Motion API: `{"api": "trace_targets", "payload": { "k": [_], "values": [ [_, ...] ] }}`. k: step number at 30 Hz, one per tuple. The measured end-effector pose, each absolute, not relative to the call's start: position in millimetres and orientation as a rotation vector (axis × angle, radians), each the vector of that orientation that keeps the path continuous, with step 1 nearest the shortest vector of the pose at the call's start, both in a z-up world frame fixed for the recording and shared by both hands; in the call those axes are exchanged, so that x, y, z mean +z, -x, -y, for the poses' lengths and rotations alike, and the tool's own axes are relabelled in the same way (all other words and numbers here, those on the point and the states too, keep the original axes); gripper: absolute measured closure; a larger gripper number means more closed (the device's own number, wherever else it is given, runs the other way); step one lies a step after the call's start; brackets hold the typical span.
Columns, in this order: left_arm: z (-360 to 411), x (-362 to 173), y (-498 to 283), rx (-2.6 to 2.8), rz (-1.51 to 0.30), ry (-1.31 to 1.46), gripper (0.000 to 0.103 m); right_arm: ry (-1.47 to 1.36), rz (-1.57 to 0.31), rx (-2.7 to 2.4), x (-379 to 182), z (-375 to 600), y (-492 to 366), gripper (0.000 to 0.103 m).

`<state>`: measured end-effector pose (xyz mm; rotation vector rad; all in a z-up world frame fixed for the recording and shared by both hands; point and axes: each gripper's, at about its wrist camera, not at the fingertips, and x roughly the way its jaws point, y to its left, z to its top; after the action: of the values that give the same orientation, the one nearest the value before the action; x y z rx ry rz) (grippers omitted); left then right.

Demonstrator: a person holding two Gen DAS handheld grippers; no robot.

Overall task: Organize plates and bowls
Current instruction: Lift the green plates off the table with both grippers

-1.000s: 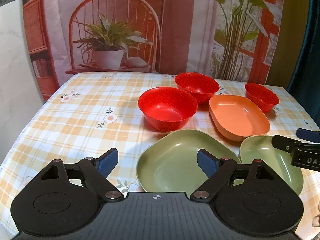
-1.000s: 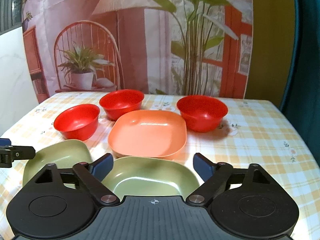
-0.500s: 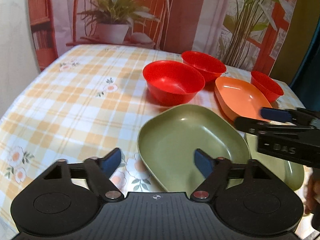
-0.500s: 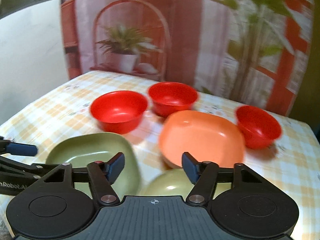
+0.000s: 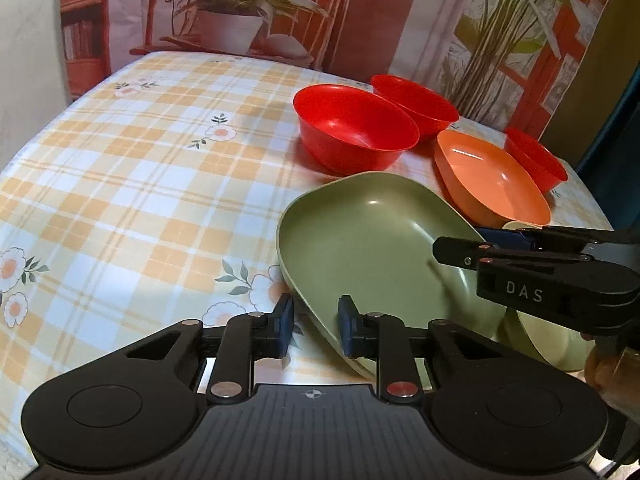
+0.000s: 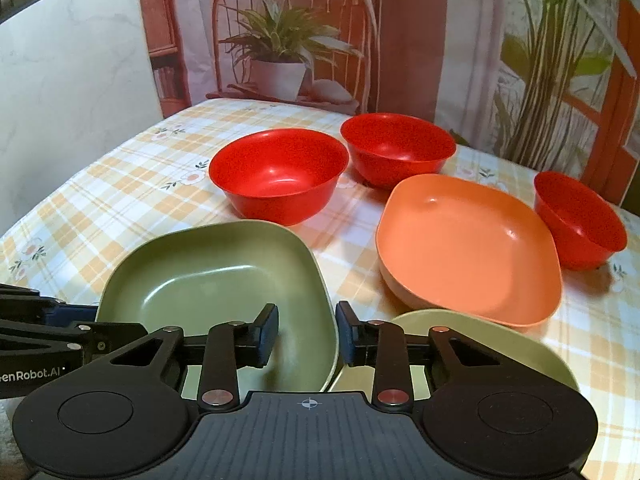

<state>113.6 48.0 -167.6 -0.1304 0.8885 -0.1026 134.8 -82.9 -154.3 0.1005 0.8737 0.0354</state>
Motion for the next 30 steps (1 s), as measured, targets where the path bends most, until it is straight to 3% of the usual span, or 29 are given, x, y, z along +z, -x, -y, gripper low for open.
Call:
{"api": "trace_targets", "payload": {
  "k": [7,30],
  "values": [
    [-50,-165,-112,-0.067,-0.875,0.114,0.081,-0.150,-0.872,0.052,-152,86,-128,0.083],
    [-15,-120,-111,-0.148,-0.777,-0.053,0.081,-0.272,-0.714,-0.011,-108,122,-88,0.083]
  ]
}}
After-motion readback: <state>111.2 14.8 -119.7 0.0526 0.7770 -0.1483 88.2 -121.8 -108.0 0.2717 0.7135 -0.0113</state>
